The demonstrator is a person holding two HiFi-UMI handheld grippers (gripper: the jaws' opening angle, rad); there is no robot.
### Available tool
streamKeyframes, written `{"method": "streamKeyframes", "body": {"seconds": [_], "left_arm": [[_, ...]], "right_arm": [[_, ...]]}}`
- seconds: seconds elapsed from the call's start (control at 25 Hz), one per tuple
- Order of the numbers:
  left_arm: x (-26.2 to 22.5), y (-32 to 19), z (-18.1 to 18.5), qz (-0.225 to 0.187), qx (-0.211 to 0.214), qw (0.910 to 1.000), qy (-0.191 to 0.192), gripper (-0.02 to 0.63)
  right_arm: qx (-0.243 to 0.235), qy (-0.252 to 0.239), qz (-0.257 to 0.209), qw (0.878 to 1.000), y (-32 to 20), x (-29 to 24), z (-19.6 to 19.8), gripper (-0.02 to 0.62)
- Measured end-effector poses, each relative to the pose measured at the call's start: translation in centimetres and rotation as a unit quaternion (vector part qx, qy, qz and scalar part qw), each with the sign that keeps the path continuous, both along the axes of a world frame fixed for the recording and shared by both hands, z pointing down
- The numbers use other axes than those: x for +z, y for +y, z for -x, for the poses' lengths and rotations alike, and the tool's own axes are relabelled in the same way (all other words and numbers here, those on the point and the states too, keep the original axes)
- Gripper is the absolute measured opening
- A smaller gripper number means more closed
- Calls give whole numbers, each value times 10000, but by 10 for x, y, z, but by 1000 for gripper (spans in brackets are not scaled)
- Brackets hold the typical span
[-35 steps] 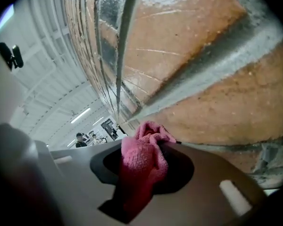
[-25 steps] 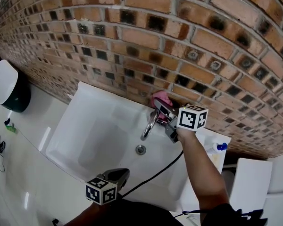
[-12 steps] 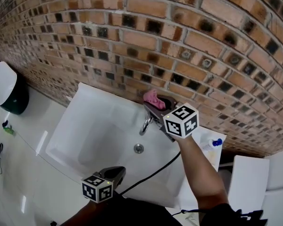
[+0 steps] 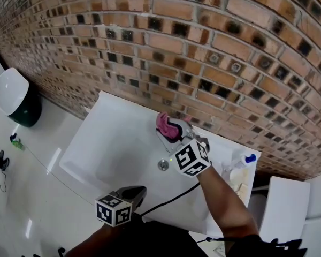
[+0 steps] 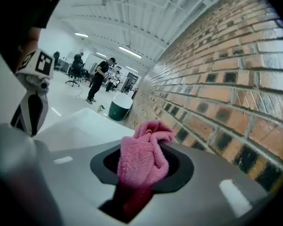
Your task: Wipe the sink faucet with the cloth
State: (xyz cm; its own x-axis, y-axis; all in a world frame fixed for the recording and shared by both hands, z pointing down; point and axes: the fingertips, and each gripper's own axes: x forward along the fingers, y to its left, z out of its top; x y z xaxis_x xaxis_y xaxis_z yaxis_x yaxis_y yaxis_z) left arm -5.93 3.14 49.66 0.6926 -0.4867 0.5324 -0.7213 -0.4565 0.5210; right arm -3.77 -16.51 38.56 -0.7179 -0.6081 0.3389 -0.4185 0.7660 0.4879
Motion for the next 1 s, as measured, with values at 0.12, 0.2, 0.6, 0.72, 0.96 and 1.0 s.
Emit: {"method": "streamKeyframes", "body": {"seconds": [0.12, 0.2, 0.6, 0.72, 0.96, 1.0], "left_arm": [[-2, 6, 1, -62, -16, 10000, -77, 3], [-3, 8, 6, -89, -61, 9999, -130, 3], [-6, 8, 32, -74, 324, 9993, -151, 3], [-12, 6, 41, -145, 542, 9983, -139, 3], [-6, 11, 60, -105, 931, 9956, -40, 3], [-7, 10, 62, -114, 978, 9951, -13, 3]], "right_arm": [[-138, 195, -494, 9985, 14, 7, 4, 121], [-205, 267, -738, 9967, 21, 12, 7, 121], [118, 538, -1090, 9925, 34, 30, 8, 121], [370, 646, -1081, 9913, 36, 35, 7, 121], [792, 971, -919, 9878, 40, 52, 10, 121], [853, 1044, -881, 9869, 40, 55, 10, 121]]}}
